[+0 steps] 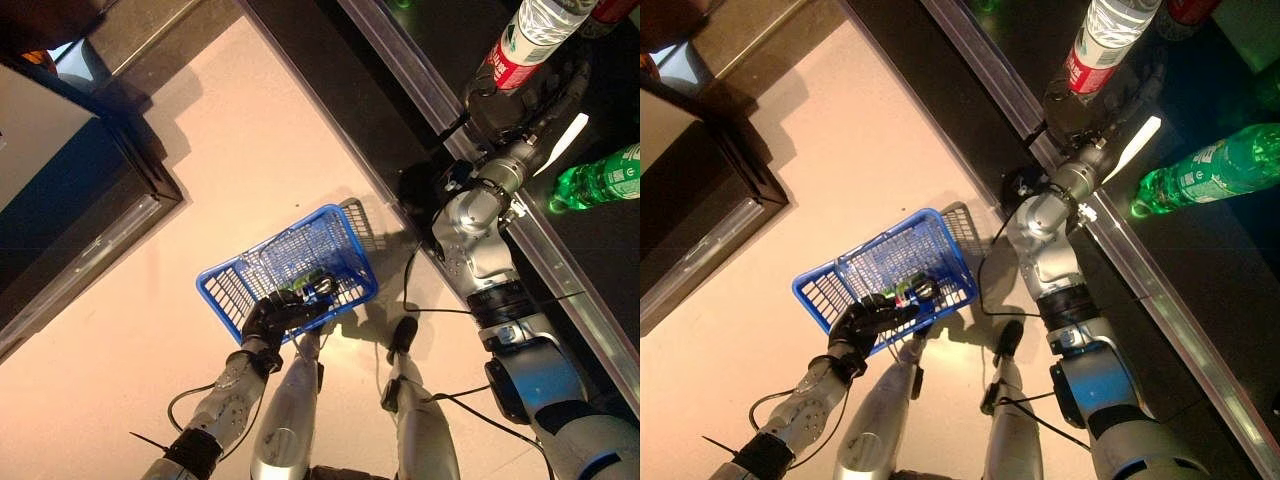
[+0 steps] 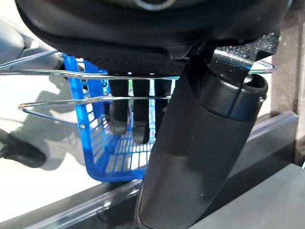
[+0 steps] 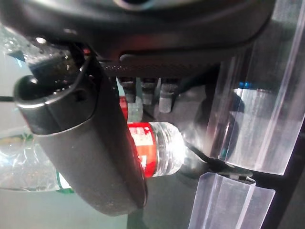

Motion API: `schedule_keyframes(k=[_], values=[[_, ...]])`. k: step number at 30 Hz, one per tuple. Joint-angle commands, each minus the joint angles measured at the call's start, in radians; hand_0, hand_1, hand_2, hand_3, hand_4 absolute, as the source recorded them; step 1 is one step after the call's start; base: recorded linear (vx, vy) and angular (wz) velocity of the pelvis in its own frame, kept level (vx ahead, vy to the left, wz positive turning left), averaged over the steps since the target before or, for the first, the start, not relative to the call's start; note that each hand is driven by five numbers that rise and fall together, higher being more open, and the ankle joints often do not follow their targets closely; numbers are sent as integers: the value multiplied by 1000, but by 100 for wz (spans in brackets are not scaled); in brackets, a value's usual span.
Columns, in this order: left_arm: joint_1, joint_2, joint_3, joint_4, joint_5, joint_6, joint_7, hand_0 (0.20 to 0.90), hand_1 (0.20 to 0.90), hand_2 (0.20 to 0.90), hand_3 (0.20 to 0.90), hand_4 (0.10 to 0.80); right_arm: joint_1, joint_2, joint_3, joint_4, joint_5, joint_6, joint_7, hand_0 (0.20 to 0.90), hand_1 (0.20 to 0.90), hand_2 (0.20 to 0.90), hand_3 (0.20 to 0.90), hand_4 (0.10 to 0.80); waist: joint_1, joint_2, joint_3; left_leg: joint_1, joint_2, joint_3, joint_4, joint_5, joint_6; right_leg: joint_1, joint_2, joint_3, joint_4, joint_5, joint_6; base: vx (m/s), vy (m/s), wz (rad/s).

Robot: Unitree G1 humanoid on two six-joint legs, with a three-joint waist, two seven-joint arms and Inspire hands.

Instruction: Pick up the drink and place into the basket.

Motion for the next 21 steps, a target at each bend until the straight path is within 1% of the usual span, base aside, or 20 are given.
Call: schedule_keyframes(k=[1, 5, 8, 10, 13, 14, 16, 17, 21], values=[[-13, 44, 25, -283, 29, -194, -52, 300, 300, 300, 200, 100, -166, -117, 4, -29, 18, -84, 26, 900, 900, 900, 900, 800, 20, 47, -16, -66, -53, -1, 66, -22, 59, -65, -71, 56, 117, 0, 17, 21, -2, -6], [-10, 55, 26, -294, 26, -191, -50, 300, 300, 300, 200, 100, -184, -145, 2, 17, 63, -112, 35, 900, 900, 900, 900, 800, 22, 45, -16, -81, -54, -3, 74, -23, 59, -81, -73, 52, 125, 1, 21, 4, -2, -1], [-4, 71, 31, -301, 16, -191, -56, 300, 300, 300, 200, 100, -189, -166, -8, 40, 98, -121, 75, 900, 900, 900, 900, 800, 25, 43, -16, -85, -54, -6, 75, -25, 59, -85, -73, 49, 126, 1, 22, 0, 0, 0], [-4, 78, 31, -304, 14, -188, -59, 300, 300, 300, 200, 100, -202, -179, -4, 63, 148, -119, 129, 900, 900, 900, 900, 800, 28, 43, -16, -87, -55, -9, 77, -25, 59, -83, -72, 47, 125, 0, 23, 5, -32, 3], [4, 96, 34, -317, 10, -176, -69, 300, 300, 300, 200, 100, -230, -210, 20, 94, 245, -109, 274, 900, 900, 900, 900, 800, 35, 40, -16, -79, -54, -12, 80, -34, 59, -74, -71, 40, 129, -9, 24, -3, -34, 3], [1, 100, 37, -317, 8, -174, -72, 300, 300, 300, 200, 100, -239, -217, 26, 100, 248, -104, 296, 900, 900, 900, 900, 800, 35, 37, -16, -87, -55, -13, 80, -26, 59, -80, -72, 38, 127, -2, 23, 12, -25, 3], [10, 108, 38, -323, 8, -167, -78, 300, 300, 300, 200, 100, -252, -234, 46, 108, 261, -95, 339, 900, 900, 900, 900, 800, 40, 35, -16, -81, -54, -16, 84, -35, 58, -73, -71, 34, 131, -9, 25, 0, 0, 0], [7, 111, 41, -322, 8, -167, -81, 300, 300, 300, 200, 100, -261, -242, 50, 113, 269, -91, 350, 900, 900, 900, 900, 800, 40, 33, -16, -91, -56, -18, 86, -27, 59, -81, -72, 32, 131, -3, 24, 38, -31, -1], [24, 138, 55, -331, -4, -158, -93, 300, 300, 300, 200, 100, -287, -294, 64, 165, 260, -71, 389, 900, 900, 900, 900, 800, 48, 26, -16, -82, -55, -24, 94, -41, 59, -70, -70, 24, 139, -12, 28, 29, -25, 3]])
